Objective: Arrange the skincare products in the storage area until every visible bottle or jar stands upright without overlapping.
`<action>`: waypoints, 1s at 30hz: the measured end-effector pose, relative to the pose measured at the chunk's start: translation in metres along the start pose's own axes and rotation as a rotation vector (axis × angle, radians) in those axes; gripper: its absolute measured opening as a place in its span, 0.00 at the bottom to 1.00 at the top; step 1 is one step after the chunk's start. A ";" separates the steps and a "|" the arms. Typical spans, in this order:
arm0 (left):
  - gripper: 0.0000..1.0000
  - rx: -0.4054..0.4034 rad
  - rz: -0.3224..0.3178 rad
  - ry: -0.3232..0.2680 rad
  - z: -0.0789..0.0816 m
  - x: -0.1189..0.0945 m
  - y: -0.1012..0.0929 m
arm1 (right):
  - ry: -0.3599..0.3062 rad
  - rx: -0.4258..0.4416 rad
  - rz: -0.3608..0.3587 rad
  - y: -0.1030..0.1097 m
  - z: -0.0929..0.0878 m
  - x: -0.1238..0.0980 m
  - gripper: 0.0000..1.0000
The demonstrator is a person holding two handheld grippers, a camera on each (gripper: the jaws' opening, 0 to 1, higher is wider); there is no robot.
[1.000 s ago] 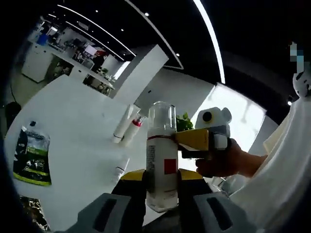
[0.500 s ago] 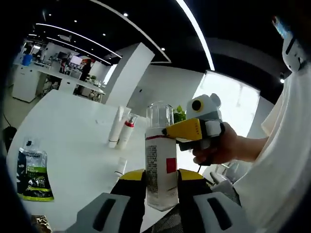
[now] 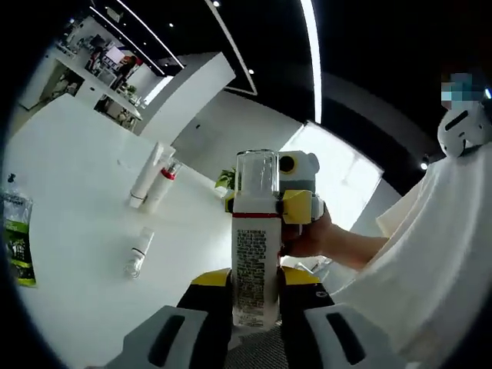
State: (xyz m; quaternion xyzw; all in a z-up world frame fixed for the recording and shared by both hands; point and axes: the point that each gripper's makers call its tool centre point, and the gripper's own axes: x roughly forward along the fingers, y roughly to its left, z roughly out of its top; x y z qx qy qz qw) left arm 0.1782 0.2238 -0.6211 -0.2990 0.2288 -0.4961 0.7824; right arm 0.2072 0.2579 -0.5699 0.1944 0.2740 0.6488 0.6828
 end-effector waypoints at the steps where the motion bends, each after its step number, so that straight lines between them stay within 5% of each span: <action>1: 0.23 0.002 0.016 -0.009 0.002 -0.001 0.002 | -0.012 0.005 -0.020 -0.003 0.001 0.001 0.18; 5: 0.22 0.028 0.110 -0.007 0.002 -0.005 0.016 | -0.006 -0.096 -0.127 -0.016 0.001 0.004 0.21; 11: 0.22 0.062 0.179 -0.041 0.009 -0.010 0.026 | 0.010 -0.068 -0.171 -0.020 -0.004 0.010 0.29; 30: 0.22 0.228 0.280 0.004 0.005 -0.009 0.036 | 0.046 0.032 -0.215 -0.027 -0.021 0.013 0.20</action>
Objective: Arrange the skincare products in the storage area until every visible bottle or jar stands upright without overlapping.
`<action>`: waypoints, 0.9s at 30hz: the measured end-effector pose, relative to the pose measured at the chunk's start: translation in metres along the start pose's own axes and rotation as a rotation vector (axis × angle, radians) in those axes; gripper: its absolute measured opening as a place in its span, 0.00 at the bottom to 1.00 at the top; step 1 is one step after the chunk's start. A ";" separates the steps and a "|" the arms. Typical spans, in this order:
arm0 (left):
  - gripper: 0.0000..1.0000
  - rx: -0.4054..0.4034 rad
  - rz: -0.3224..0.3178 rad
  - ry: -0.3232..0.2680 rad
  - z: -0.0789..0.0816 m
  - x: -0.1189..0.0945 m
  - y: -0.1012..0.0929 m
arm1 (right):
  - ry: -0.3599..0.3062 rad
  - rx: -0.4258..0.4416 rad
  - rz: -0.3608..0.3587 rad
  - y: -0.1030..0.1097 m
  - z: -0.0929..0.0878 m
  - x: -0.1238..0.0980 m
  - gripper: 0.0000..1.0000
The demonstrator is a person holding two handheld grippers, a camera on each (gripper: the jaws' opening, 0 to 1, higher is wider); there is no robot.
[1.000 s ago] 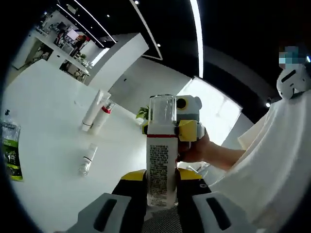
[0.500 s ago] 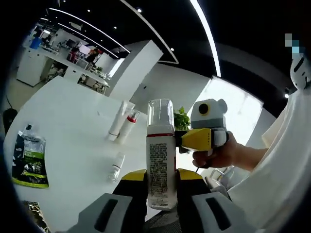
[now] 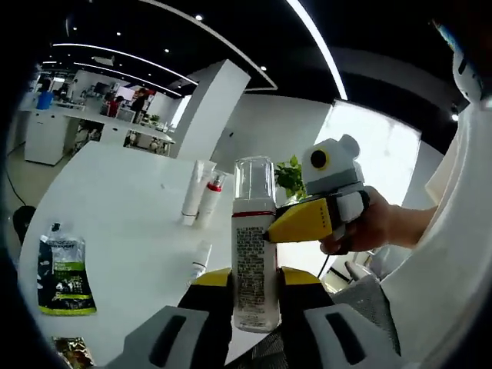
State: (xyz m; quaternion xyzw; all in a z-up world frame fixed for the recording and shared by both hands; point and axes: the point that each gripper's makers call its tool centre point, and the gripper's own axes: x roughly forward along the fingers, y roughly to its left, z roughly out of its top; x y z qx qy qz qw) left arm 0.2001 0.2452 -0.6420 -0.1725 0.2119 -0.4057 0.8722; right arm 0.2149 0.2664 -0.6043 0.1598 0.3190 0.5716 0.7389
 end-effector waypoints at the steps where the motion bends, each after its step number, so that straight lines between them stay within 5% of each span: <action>1: 0.22 0.005 -0.001 0.000 0.000 0.000 0.000 | 0.004 -0.003 0.000 -0.001 0.000 0.000 0.20; 7: 0.24 0.019 0.011 0.006 -0.002 0.002 0.003 | 0.012 -0.002 0.005 -0.003 -0.001 -0.003 0.20; 9: 0.25 0.003 0.064 0.012 0.000 0.001 0.009 | -0.009 -0.021 -0.001 -0.006 0.006 -0.007 0.20; 12: 0.31 0.019 0.136 0.103 -0.013 0.001 0.022 | -0.041 -0.024 -0.026 -0.015 0.015 -0.015 0.20; 18: 0.36 0.306 0.162 0.198 -0.013 -0.014 0.035 | -0.065 -0.013 -0.064 -0.039 0.026 -0.035 0.20; 24: 0.36 0.278 0.361 0.256 -0.019 -0.042 0.080 | -0.084 0.021 -0.118 -0.066 0.032 -0.056 0.20; 27: 0.36 0.345 0.410 0.198 -0.016 -0.042 0.087 | -0.083 0.040 -0.144 -0.079 0.035 -0.063 0.20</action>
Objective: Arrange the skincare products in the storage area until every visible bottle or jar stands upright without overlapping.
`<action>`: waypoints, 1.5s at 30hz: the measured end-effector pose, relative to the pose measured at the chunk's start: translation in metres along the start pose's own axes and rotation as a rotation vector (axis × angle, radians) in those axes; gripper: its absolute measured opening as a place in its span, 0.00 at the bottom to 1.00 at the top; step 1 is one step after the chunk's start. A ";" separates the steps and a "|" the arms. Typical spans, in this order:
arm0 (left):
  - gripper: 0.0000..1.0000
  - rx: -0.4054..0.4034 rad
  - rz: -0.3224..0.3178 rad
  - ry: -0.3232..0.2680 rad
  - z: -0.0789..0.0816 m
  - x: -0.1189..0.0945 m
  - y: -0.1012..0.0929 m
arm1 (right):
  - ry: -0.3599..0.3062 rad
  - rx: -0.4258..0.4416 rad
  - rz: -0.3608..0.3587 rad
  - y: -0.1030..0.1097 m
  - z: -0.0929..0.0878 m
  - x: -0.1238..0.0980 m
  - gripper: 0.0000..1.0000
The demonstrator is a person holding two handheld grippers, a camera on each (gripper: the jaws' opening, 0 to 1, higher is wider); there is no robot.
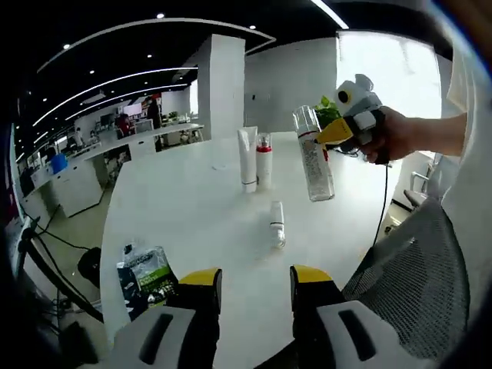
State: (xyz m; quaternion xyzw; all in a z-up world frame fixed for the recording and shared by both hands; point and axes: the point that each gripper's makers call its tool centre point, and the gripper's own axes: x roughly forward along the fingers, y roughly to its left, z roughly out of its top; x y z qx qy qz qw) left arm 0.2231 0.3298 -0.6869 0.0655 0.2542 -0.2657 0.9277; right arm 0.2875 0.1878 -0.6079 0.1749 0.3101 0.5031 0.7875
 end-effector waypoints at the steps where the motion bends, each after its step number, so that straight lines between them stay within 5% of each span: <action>1: 0.36 -0.004 -0.013 0.012 -0.002 0.003 -0.003 | 0.000 0.006 -0.006 -0.003 0.001 -0.001 0.20; 12: 0.33 0.058 -0.022 0.110 -0.023 0.010 -0.004 | 0.029 -0.024 -0.100 -0.042 0.010 0.008 0.20; 24: 0.29 0.083 -0.012 0.212 -0.045 0.014 -0.001 | -0.026 -0.212 -0.218 -0.073 0.037 0.020 0.20; 35: 0.29 0.072 -0.023 0.253 -0.054 0.015 -0.004 | -0.056 -0.268 -0.309 -0.115 0.041 0.023 0.20; 45: 0.28 0.081 -0.030 0.291 -0.061 0.016 -0.005 | -0.048 -0.451 -0.404 -0.151 0.032 0.038 0.20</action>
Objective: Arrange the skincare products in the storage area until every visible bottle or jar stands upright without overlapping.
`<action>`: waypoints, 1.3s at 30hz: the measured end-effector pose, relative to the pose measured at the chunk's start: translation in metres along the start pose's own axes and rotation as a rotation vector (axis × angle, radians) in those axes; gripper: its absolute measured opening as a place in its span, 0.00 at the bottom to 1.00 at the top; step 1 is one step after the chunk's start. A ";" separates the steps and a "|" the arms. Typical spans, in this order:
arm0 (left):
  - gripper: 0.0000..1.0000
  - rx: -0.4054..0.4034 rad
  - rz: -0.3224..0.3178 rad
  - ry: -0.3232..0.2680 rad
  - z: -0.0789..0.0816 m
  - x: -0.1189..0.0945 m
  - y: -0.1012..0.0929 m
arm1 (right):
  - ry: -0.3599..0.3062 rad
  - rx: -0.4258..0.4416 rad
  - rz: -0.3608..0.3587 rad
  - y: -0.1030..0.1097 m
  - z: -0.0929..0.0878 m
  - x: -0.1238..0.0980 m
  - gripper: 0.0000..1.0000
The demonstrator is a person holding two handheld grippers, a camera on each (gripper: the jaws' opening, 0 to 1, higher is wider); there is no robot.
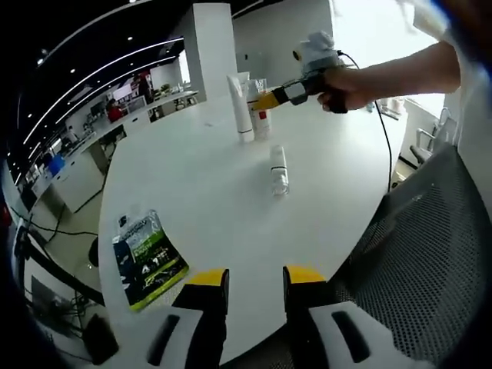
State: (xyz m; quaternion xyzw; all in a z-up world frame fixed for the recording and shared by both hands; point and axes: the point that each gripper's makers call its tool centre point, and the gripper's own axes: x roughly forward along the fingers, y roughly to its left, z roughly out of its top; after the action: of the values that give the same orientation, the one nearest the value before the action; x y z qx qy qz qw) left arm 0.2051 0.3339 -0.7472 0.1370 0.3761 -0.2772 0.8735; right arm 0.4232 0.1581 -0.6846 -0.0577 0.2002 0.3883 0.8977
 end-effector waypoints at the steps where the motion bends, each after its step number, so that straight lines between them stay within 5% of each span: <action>1: 0.28 -0.001 -0.001 0.002 0.000 0.000 0.000 | -0.003 -0.017 -0.001 -0.003 -0.003 0.002 0.20; 9: 0.28 0.003 0.013 0.012 -0.002 0.000 0.002 | 0.024 -0.003 -0.016 -0.027 -0.030 0.015 0.20; 25: 0.28 0.004 0.018 0.037 -0.007 0.001 0.003 | -0.050 -0.052 -0.009 -0.030 -0.030 0.020 0.20; 30: 0.22 0.028 0.032 0.035 -0.006 0.000 0.006 | -0.049 -0.054 -0.015 -0.034 -0.028 0.021 0.20; 39: 0.26 0.070 0.055 0.024 -0.004 -0.001 0.010 | -0.015 0.004 -0.047 -0.044 -0.025 0.027 0.21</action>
State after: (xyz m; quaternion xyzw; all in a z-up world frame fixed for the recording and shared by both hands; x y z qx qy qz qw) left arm 0.2082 0.3443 -0.7490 0.1812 0.3728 -0.2646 0.8708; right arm 0.4634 0.1395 -0.7206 -0.0576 0.1931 0.3671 0.9081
